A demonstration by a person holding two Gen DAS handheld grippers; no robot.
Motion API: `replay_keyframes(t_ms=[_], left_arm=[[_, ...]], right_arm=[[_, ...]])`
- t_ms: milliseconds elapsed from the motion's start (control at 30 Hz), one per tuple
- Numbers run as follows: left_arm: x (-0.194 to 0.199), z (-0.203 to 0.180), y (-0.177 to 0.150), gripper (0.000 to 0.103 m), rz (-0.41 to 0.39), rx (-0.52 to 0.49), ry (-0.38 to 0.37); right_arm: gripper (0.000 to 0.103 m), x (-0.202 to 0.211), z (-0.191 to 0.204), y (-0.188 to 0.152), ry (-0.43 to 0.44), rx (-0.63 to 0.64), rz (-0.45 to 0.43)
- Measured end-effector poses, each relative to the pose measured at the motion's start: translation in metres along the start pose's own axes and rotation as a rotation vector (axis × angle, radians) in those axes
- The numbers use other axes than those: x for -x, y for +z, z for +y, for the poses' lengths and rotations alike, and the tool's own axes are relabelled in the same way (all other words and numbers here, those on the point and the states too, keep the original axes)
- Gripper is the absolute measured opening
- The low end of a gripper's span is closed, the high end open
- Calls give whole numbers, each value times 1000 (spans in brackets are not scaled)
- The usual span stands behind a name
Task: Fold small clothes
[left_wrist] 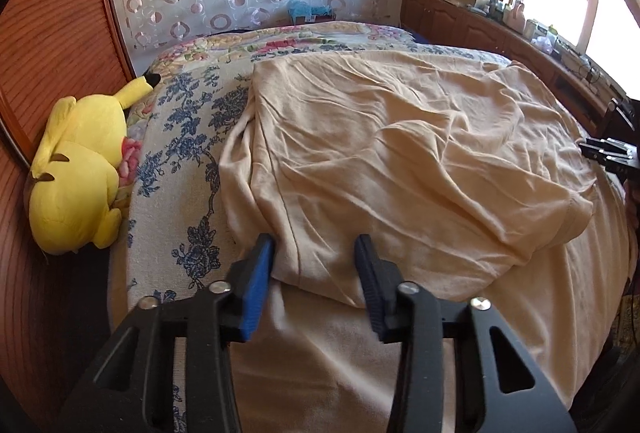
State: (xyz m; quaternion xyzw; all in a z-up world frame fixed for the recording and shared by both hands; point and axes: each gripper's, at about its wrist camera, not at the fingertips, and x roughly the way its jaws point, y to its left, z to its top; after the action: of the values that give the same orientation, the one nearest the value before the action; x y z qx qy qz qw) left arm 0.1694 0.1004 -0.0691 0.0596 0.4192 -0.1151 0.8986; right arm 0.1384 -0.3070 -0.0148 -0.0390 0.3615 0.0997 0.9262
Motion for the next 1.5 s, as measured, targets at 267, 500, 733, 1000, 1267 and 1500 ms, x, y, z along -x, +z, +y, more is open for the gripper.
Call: replay_keyframes(t_ms=[267, 500, 733, 1000, 1267, 1500], left_arm=[[14, -6, -2, 29, -21, -43, -24], [1, -1, 0, 29, 22, -7, -18], [23, 4, 2, 4, -59, 34, -33], [80, 1, 9, 4, -198, 33, -45], [110, 13, 4, 4, -257, 64, -71], [82, 18, -9, 4, -185, 79, -43]], right_arm=[[24, 2, 10, 2, 3, 65, 5], [7, 5, 14, 7, 54, 93, 6], [5, 20, 12, 11, 80, 110, -34], [5, 61, 12, 8, 91, 126, -105], [0, 107, 11, 2, 113, 137, -168], [1, 108, 10, -12, 104, 134, -126]])
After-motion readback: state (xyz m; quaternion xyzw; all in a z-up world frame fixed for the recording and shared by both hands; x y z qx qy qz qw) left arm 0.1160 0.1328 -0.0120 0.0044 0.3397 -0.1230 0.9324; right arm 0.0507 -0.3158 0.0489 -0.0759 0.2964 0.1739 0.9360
